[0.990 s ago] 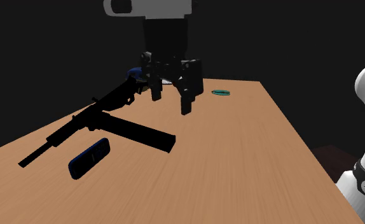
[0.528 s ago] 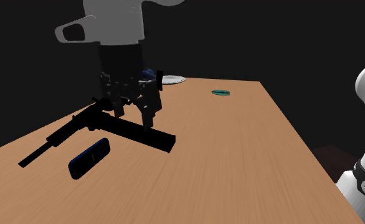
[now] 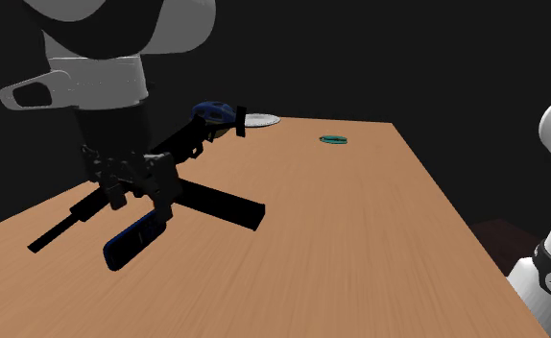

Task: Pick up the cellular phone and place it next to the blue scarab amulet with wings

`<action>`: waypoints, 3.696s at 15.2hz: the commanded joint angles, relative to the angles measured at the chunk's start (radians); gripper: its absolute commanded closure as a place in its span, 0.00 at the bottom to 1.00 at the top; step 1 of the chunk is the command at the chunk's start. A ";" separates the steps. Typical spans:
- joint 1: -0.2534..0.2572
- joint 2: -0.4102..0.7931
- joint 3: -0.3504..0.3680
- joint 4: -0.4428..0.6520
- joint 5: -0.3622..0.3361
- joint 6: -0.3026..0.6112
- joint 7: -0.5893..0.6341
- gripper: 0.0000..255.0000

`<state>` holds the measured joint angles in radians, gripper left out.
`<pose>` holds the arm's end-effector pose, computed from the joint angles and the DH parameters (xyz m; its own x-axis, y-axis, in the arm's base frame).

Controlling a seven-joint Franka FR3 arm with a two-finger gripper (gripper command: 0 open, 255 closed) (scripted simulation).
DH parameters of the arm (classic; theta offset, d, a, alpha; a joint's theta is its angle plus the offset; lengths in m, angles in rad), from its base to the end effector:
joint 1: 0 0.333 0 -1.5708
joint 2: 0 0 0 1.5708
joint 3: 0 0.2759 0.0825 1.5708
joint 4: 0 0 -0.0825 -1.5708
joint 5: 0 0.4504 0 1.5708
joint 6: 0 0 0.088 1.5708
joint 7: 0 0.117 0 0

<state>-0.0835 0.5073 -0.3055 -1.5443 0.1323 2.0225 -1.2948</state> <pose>0.6856 -0.2489 0.2935 0.6342 0.7727 -0.0280 0.7730 -0.6344 0.0037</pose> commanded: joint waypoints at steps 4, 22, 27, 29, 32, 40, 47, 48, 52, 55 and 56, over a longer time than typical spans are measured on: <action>-0.012 0.059 0.016 0.023 0.017 0.035 -0.027 0.00; -0.014 0.079 0.019 0.005 0.024 0.073 -0.031 1.00; -0.013 0.067 0.017 0.014 0.020 0.052 -0.029 1.00; -0.012 0.057 0.015 0.025 0.017 0.031 -0.028 1.00; -0.011 0.042 0.012 0.043 0.012 -0.001 -0.025 1.00; -0.011 0.010 0.006 0.102 0.001 -0.092 -0.019 1.00; -0.013 -0.007 0.002 0.171 -0.006 -0.176 -0.015 1.00; -0.014 -0.008 0.001 0.174 -0.006 -0.180 -0.015 1.00; -0.048 -0.085 -0.023 0.054 -0.016 -0.136 -0.084 1.00; -0.078 -0.131 -0.043 -0.016 -0.023 -0.111 -0.139 1.00; -0.089 -0.145 -0.050 -0.036 -0.025 -0.104 -0.157 1.00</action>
<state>-0.1616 0.3777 -0.3486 -1.5556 0.1097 1.9080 -1.4318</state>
